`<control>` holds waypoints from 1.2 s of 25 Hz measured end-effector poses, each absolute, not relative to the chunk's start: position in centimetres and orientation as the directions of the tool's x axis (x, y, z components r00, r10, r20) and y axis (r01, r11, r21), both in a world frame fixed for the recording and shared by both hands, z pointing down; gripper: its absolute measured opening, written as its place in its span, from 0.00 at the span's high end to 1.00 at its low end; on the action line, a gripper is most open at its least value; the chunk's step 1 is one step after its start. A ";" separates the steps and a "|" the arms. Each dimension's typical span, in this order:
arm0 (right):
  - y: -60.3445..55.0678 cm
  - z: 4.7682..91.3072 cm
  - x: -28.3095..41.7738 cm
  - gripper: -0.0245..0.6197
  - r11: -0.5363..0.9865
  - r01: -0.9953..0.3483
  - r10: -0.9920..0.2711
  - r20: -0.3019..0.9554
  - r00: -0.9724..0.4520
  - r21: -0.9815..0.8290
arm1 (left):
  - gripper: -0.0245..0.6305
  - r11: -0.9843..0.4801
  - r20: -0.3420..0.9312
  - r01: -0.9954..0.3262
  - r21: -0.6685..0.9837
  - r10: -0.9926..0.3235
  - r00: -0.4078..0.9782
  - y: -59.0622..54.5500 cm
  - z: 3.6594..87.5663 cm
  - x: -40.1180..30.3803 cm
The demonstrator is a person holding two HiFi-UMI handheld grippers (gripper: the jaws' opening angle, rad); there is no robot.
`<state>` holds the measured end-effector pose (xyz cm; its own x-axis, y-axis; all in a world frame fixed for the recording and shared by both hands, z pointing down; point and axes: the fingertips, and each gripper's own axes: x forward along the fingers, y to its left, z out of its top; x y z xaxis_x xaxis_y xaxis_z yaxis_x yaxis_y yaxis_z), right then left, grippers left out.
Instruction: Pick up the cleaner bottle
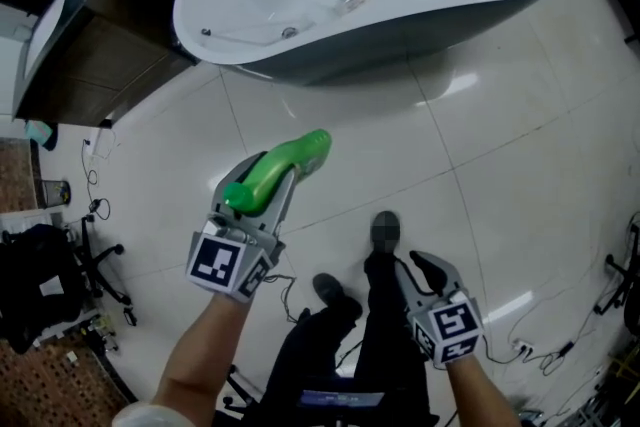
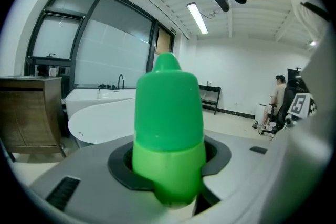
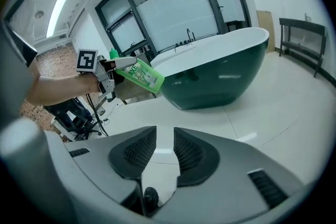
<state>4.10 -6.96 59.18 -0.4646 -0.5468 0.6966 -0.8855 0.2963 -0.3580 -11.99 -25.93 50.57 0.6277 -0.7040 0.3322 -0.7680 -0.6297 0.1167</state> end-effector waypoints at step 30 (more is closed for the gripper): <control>-1.2 39.9 1.4 0.79 0.336 -0.923 -0.732 0.565 -0.380 -0.186 | 0.69 -0.590 0.203 -0.801 0.105 -0.775 0.598 -10.9 29.4 -22.4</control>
